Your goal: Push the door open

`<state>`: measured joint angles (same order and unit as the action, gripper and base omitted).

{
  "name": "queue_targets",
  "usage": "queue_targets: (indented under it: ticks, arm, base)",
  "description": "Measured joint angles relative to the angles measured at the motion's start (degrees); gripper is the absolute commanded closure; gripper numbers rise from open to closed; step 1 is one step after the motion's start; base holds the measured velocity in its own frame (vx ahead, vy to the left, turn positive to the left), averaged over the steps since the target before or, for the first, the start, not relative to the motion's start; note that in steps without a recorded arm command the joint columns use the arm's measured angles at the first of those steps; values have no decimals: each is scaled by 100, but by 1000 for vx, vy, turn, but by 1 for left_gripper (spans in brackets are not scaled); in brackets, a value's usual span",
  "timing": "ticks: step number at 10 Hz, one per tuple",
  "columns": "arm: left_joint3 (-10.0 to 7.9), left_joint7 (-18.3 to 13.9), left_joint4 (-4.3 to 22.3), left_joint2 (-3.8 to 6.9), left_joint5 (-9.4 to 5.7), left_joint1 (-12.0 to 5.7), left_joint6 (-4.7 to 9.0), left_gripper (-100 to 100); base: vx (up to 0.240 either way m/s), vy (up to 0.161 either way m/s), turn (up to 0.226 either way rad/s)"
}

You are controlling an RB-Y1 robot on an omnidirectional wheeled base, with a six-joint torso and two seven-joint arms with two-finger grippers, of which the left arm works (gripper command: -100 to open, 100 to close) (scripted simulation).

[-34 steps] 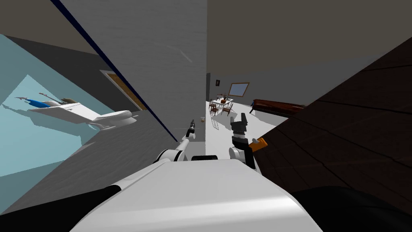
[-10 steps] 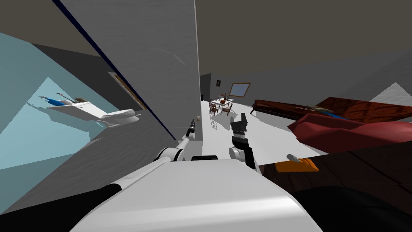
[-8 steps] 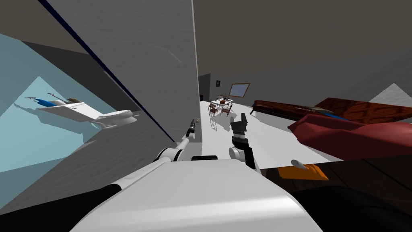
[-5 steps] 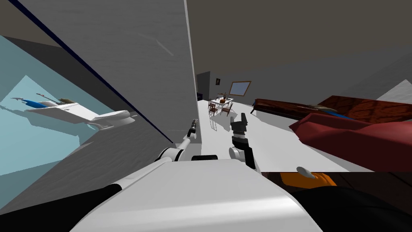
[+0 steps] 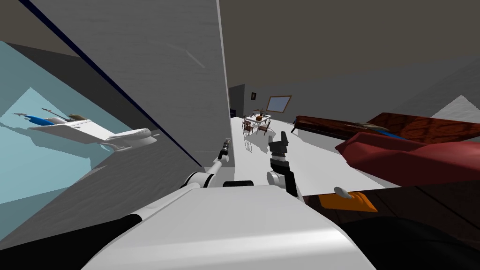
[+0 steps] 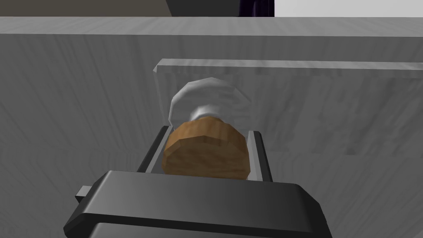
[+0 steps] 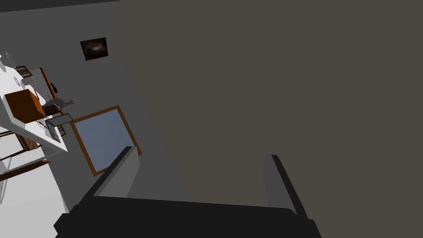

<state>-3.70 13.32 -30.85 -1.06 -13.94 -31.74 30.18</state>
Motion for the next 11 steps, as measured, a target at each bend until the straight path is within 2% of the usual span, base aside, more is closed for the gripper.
queue_targets:
  ticks: [1, 3, 5, 7, 8, 9, 11]
  arm:
    - [0, -1, 0, -1, 0, 1, 1, 100]
    - [-69, -5, 232, 118, -48, -70, 61, 100]
    - [-101, 61, -197, 164, -54, 181, -104, 100]
    - [-173, 40, 104, 253, -98, 8, 43, 100]
    - [-244, 114, -213, 263, -127, 152, -127, 100]
    - [-280, 157, -332, 271, -139, 196, -204, 100]
    - [-290, 116, -74, 316, -150, 28, -29, 100]
  base:
    - [90, -90, 13]
    - [116, -82, 46]
    - [139, -84, 28]
    - [156, -109, 41]
    - [140, -77, 61]
    - [69, -21, 11]
    - [80, -45, 12]
